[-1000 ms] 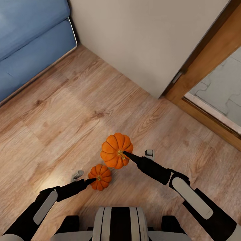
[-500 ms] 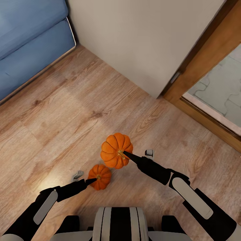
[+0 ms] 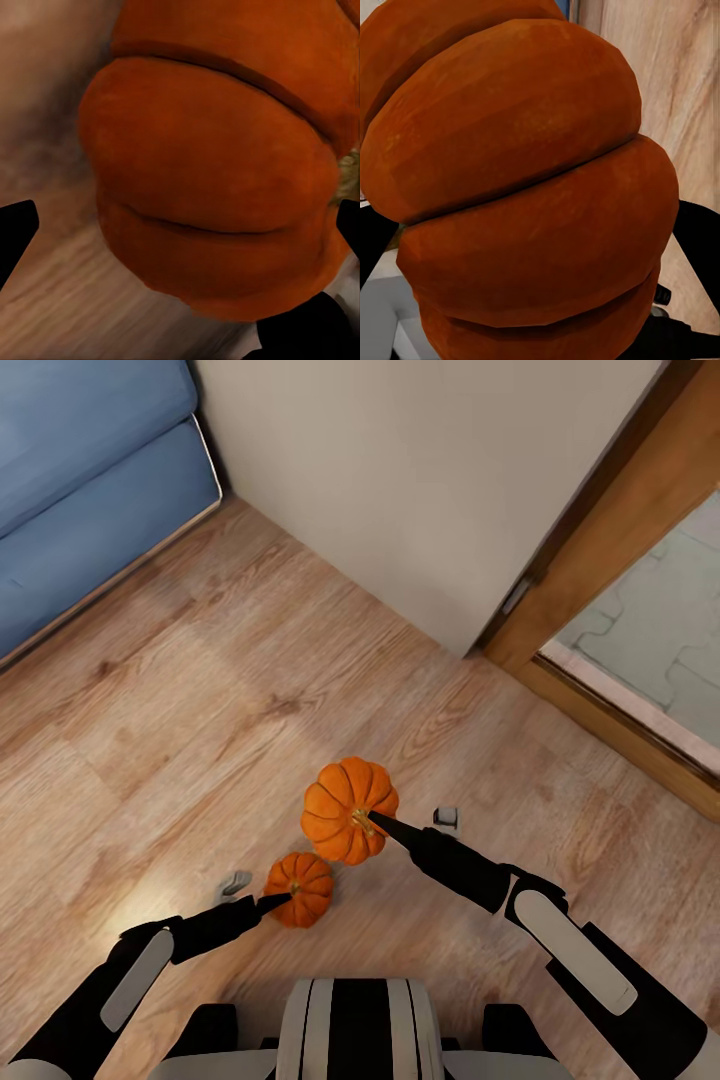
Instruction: Place each of the two pumpkins and all three candles from the living room inside a cabinet in the living room (use any cabinet), then make sure every cabinet is closed, and position the cauldron so it is next to a table in the living room.
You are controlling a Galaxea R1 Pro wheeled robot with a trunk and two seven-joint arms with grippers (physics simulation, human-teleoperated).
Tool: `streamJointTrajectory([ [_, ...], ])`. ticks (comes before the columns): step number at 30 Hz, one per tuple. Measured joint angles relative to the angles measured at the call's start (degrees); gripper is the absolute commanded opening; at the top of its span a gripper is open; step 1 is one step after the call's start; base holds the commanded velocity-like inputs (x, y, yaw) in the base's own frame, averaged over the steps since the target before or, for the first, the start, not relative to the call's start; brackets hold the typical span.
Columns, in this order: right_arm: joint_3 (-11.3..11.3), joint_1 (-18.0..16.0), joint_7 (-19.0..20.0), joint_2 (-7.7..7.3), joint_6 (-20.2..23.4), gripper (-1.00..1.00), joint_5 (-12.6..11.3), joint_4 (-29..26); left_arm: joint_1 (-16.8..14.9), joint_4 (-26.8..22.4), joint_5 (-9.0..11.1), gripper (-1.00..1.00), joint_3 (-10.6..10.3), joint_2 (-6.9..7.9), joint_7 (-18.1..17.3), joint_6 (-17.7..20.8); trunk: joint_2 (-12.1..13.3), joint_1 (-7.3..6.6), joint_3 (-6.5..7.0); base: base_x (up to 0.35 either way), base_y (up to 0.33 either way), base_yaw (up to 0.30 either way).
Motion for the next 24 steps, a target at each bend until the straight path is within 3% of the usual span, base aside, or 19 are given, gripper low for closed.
streamJointTrajectory([
  [10, 0.0, 0.0, 0.0, 0.0, 0.0, -1.0, 0.0, -0.1, 0.0, 0.0, 0.0, 1.0, 0.1, -0.01, -1.9, -0.1, 0.0, -0.01, 0.0, 0.105, -0.007, 0.0],
  [23, 0.0, 0.0, 0.0, 0.0, 0.0, -1.0, 0.0, -0.1, 0.0, 0.0, 0.1, 1.0, 0.2, -0.01, -1.7, 0.0, 0.0, 0.01, 0.0, 0.024, 0.0, 0.0],
  [24, 0.0, 0.0, 0.0, 0.02, 0.0, -1.0, 0.0, -0.1, 0.0, 0.0, 0.1, -1.0, 0.2, -0.01, -1.5, 0.0, 0.0, 0.01, 0.0, 0.0, 0.0, 0.0],
])
